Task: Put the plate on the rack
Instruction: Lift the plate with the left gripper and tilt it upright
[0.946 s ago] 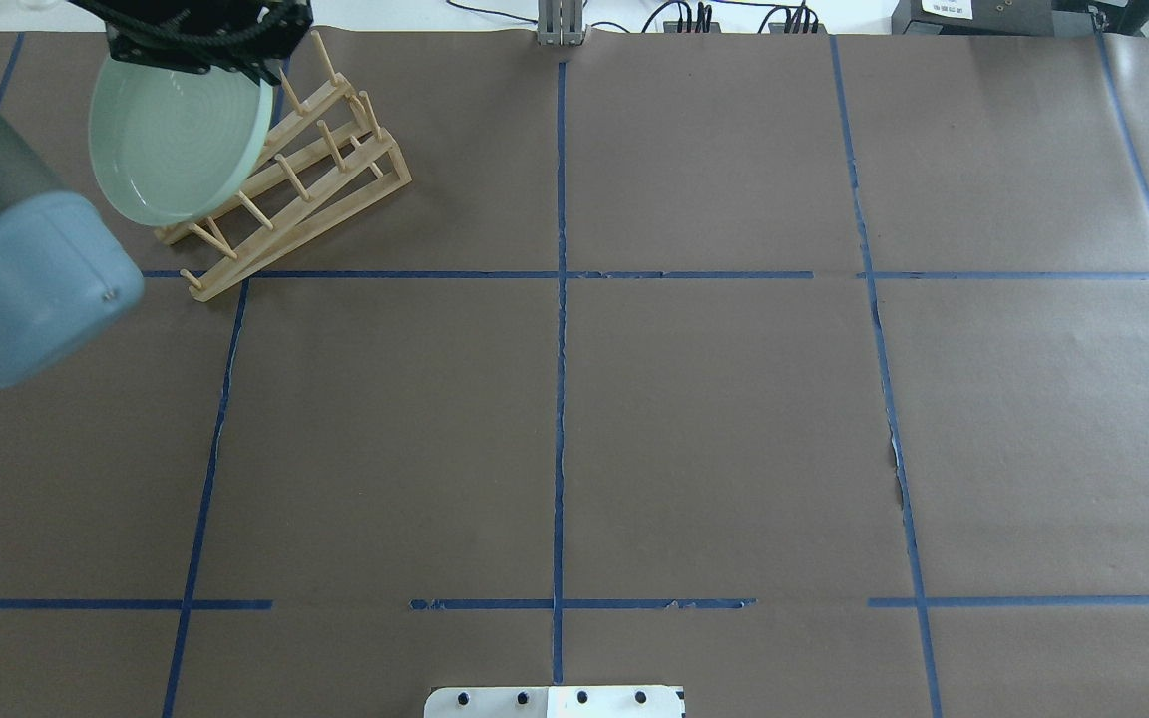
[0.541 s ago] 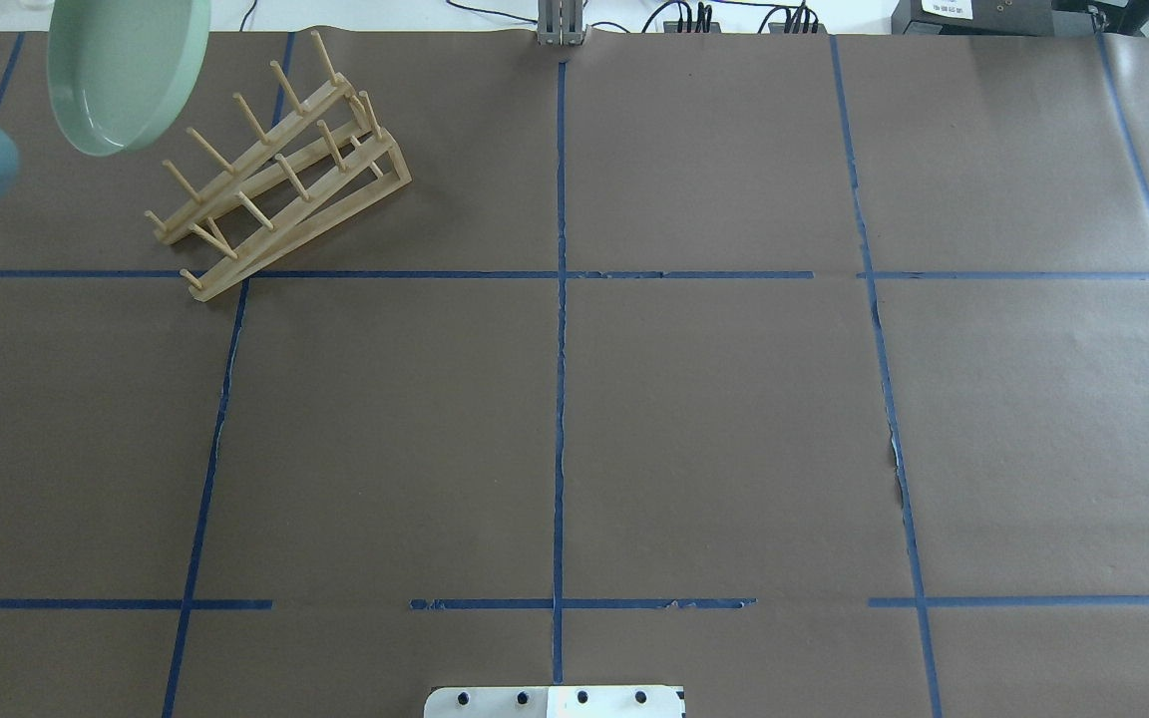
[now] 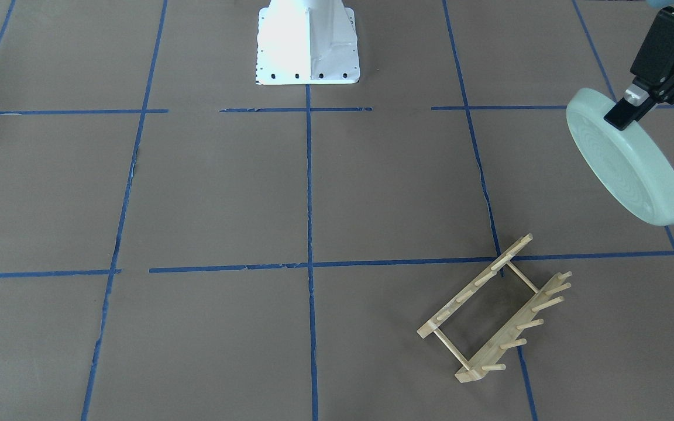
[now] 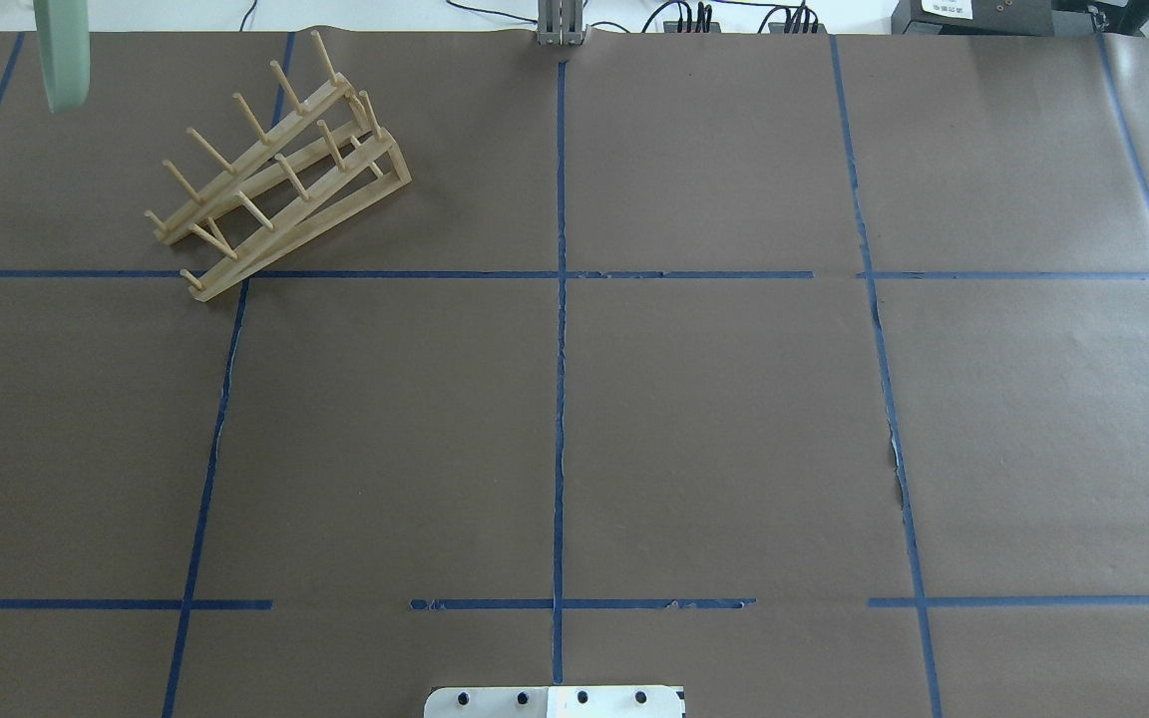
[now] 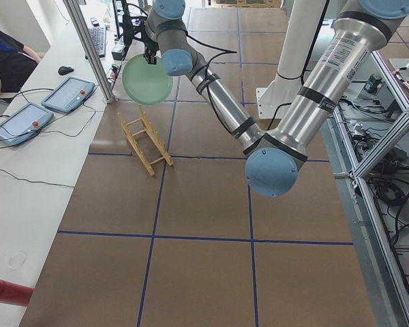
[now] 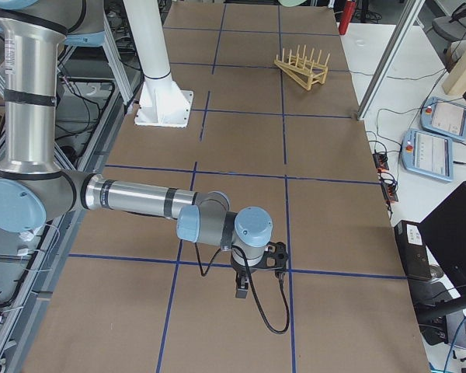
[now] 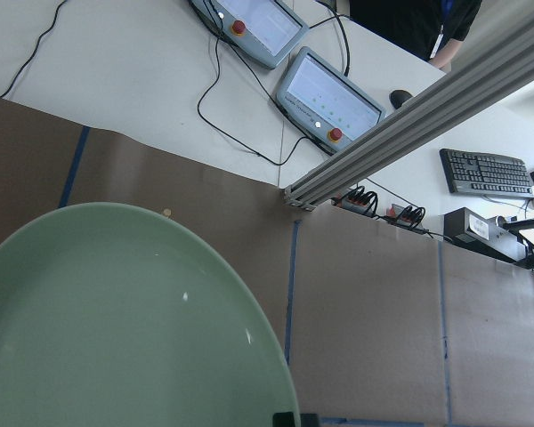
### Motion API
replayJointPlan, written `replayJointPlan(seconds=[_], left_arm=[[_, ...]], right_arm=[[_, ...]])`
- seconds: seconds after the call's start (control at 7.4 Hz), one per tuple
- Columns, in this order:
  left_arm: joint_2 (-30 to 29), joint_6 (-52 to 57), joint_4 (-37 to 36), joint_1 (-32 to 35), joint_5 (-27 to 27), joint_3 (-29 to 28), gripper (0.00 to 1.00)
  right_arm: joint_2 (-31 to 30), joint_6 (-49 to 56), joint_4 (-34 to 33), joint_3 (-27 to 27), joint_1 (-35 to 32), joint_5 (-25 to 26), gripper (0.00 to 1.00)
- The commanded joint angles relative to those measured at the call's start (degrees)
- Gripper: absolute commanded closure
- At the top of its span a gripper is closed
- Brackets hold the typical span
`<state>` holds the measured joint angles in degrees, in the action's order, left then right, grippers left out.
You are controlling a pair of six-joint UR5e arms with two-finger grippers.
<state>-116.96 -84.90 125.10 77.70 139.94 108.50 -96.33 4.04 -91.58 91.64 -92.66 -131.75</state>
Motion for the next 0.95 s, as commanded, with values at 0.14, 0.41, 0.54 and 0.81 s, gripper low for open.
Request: replayJointPlan(seconds=[0.14,0.41,0.54,0.81], left_arm=[[2.97,-20.15,29.84,0.09,-2.63,-8.28,1.0],[5.08,-28.1,44.29,-0.44,-9.58,-12.59,1.0],[4.99,-29.86,48.7,-1.31,-10.99,-14.88,1.0],[5.08,-35.58,55.4,-6.22,-20.89,-15.69,1.0]], right_arm=[[0.0,0.0,0.0,-0.06,-0.06,0.0,0.0],[0.0,0.0,0.0,0.03,0.03,0.0,0.0],[0.0,0.0,0.0,0.03,0.03,0.0,0.0],[0.0,0.0,0.0,0.03,-0.06,0.0,0.0]])
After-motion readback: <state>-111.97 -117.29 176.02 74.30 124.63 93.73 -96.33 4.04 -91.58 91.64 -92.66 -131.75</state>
